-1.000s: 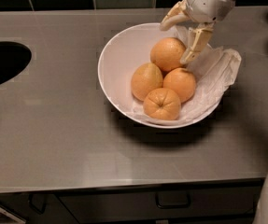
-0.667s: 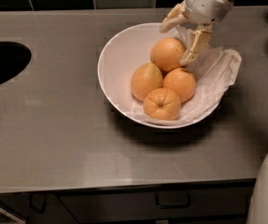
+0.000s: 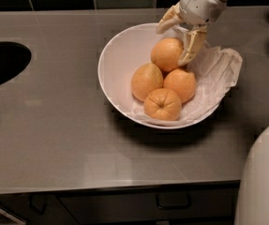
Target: Pick orange from white bowl
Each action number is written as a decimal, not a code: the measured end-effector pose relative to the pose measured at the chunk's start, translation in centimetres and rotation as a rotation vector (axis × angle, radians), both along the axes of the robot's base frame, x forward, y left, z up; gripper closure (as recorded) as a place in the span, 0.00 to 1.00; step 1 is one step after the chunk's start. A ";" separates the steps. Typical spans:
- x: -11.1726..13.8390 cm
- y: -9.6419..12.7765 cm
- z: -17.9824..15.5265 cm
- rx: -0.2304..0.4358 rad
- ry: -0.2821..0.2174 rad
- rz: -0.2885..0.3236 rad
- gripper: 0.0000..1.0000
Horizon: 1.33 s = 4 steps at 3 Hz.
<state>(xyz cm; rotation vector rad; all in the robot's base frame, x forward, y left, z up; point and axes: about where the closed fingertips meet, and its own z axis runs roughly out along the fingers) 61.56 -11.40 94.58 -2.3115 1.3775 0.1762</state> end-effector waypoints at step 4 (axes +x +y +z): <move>-0.8 0.6 -1.3 -0.091 0.003 0.084 0.30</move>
Offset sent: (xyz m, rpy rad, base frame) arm -0.0388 -0.0093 -0.0141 -0.1486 0.1056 0.1305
